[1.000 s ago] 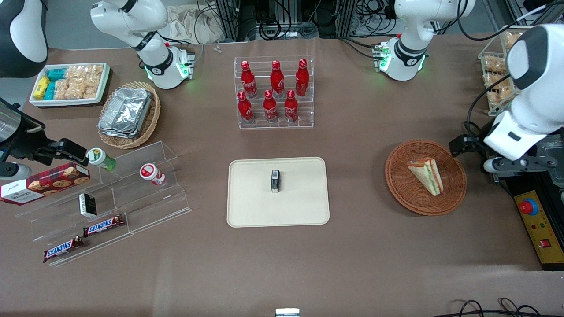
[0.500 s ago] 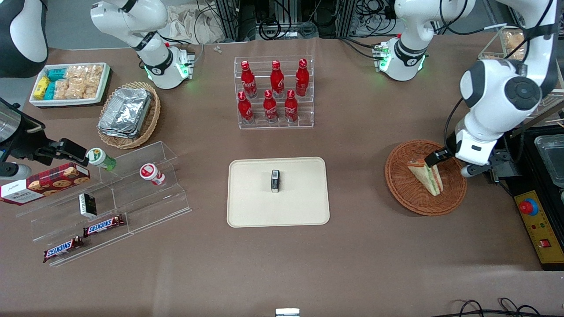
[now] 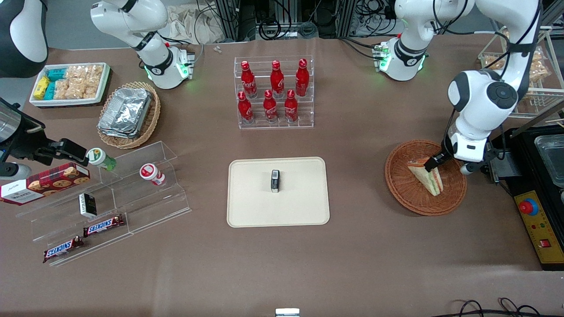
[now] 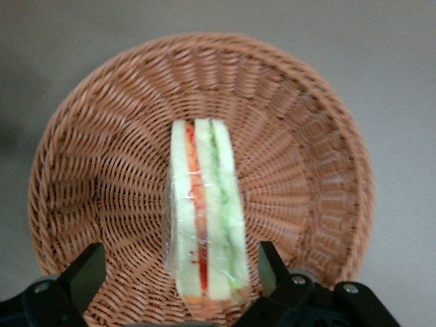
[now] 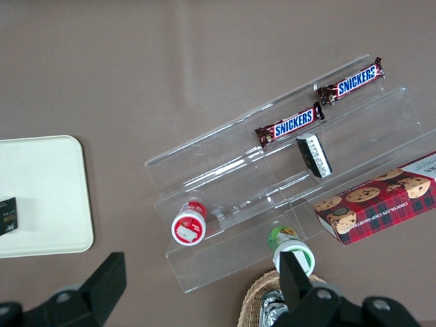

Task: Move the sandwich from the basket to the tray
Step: 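Lower the open left gripper around the sandwich's crust edge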

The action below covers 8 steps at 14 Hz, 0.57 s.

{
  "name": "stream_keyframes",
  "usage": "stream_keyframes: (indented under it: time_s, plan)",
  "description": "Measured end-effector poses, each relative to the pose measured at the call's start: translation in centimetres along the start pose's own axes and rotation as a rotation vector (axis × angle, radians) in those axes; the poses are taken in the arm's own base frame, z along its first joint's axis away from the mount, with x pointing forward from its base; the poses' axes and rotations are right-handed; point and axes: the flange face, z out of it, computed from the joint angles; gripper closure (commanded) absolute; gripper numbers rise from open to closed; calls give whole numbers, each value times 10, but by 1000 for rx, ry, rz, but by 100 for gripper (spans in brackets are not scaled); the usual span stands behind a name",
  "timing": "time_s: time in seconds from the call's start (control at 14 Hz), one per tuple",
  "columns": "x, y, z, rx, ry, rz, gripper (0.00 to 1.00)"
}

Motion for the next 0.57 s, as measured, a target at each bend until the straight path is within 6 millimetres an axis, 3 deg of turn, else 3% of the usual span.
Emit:
stream_keyframes:
  time_s: [0.21, 0.43, 0.5, 0.57]
  plan:
    - [-7, -4, 28, 16, -29, -44, 0]
    - [-10, -3, 36, 20, -37, -58, 0]
    - [-11, -2, 38, 21, -39, -57, 18]
    - [-12, -2, 41, 23, -43, -55, 69]
